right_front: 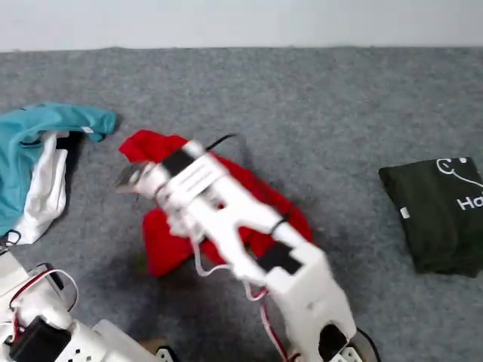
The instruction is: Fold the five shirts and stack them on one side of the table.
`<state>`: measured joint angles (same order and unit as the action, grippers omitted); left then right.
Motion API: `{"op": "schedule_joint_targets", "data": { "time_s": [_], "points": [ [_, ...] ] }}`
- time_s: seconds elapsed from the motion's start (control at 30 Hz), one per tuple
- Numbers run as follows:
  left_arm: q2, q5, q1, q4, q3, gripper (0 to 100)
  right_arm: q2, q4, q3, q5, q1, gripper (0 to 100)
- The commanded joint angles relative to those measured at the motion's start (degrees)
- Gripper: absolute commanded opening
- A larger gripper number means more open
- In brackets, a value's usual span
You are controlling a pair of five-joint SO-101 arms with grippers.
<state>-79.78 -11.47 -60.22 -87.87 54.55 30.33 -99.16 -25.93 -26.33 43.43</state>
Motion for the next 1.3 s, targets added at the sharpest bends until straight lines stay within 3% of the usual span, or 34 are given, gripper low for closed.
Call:
{"op": "schedule_joint_targets", "data": {
  "time_s": [0.0,0.27,0.6,0.73,0.97,1.1,1.27],
  "points": [
    [-0.26,-1.05,0.79,0.88,-0.31,23,-9.27,-3.65,1.05,-0.62,-8.84,0.9],
    [-0.26,-1.05,0.79,0.88,-0.31,23,-14.37,-2.95,10.11,-4.04,-27.82,0.9],
    [-0.26,-1.05,0.79,0.88,-0.31,23,-10.95,10.15,18.02,-3.87,-48.04,0.9],
    [-0.26,-1.05,0.79,0.88,-0.31,23,-9.71,10.42,19.34,-3.78,-49.63,3.5],
    [0.09,-1.05,0.79,0.88,-0.4,23,-16.48,2.42,17.32,-0.79,-49.8,28.6],
    [0.09,-1.05,0.79,0.88,-0.48,23,-25.63,-3.47,16.7,-1.32,-47.69,29.2],
    [0.09,-1.05,0.79,0.88,-0.48,23,-37.49,-3.56,25.76,-2.46,-45.05,29.2]
  ]
}}
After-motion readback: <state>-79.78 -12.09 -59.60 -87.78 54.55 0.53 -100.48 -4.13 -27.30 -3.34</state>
